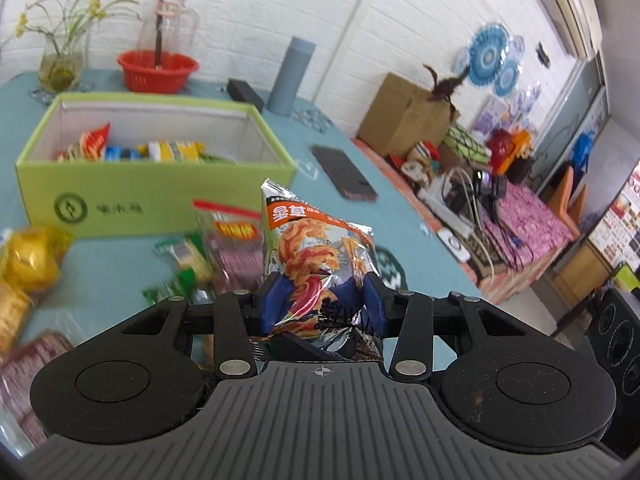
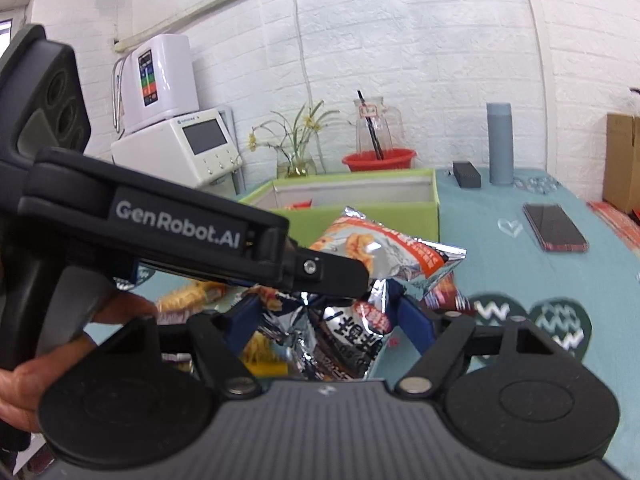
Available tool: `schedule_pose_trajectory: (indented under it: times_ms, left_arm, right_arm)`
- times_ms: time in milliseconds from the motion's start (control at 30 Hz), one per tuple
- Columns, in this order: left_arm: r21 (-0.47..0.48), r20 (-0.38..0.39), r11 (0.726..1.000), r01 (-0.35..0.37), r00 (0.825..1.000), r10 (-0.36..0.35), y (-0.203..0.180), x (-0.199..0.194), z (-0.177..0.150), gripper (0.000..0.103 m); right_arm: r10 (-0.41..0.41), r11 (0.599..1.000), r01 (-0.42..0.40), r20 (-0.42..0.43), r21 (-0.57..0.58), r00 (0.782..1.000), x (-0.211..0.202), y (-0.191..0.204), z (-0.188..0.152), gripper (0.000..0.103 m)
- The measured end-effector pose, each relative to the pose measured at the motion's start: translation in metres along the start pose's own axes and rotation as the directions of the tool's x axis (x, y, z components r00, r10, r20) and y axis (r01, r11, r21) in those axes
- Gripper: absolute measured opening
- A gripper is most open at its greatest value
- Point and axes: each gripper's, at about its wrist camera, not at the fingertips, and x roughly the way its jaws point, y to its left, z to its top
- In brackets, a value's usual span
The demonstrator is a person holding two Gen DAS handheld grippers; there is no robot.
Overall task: Organize snacks
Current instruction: 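Carry the silver-orange bag with the left gripper and release it into the green box, then move the left gripper to the white-and-yellow chip bag and grasp it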
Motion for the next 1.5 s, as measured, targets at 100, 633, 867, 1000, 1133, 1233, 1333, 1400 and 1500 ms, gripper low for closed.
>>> schedule_pose_trajectory:
  times_ms: [100, 633, 867, 1000, 1133, 1233, 1333, 1400, 1500]
  left_arm:
    - [-0.004, 0.047, 1.0, -0.009, 0.999, 0.009, 0.015, 0.001, 0.029, 0.023]
    - [-0.142, 0.035, 0.981, -0.136, 0.989, 0.142, 0.141, 0.085, 0.135, 0.011]
    - [-0.141, 0.029, 0.979, -0.147, 0.988, 0.152, 0.165, 0.097, 0.141, 0.022]
    - [-0.118, 0.066, 0.985, -0.13, 0.988, 0.138, 0.154, 0.067, 0.133, 0.026]
    - [-0.093, 0.066, 0.989, -0.116, 0.99, 0.123, 0.135, 0.038, 0.105, 0.03]
    - [-0.094, 0.059, 0.989, -0.111, 0.991, 0.117, 0.124, 0.021, 0.075, 0.037]
    - [-0.106, 0.03, 0.988, -0.108, 0.993, 0.111, 0.116, 0.009, 0.042, 0.04]
    - [-0.122, 0.005, 0.986, -0.118, 0.993, 0.12, 0.114, 0.001, 0.02, 0.039]
    - [-0.163, 0.0, 0.977, -0.138, 0.99, 0.14, 0.116, -0.018, -0.009, 0.039]
  right_arm:
    - [0.012, 0.999, -0.011, 0.024, -0.043, 1.0, 0.023, 0.002, 0.024, 0.079]
    - [0.099, 0.977, -0.112, -0.077, -0.182, 0.992, 0.202, 0.0, 0.104, 0.078]
    - [0.111, 0.974, -0.13, -0.11, -0.183, 0.988, 0.222, -0.003, 0.099, 0.077]
    - [0.107, 0.978, -0.11, -0.026, -0.177, 0.994, 0.175, -0.006, 0.102, 0.082]
    - [0.096, 0.982, -0.094, 0.004, -0.164, 0.995, 0.124, -0.005, 0.085, 0.093]
    - [0.098, 0.986, -0.099, -0.017, -0.13, 0.995, 0.096, -0.003, 0.061, 0.093]
    - [0.117, 0.99, -0.122, -0.064, -0.073, 0.991, 0.074, 0.003, 0.028, 0.093]
    - [0.119, 0.991, -0.125, -0.093, -0.052, 0.988, 0.063, 0.012, 0.008, 0.093]
    - [0.155, 0.987, -0.159, -0.127, -0.026, 0.98, 0.051, 0.028, -0.015, 0.093]
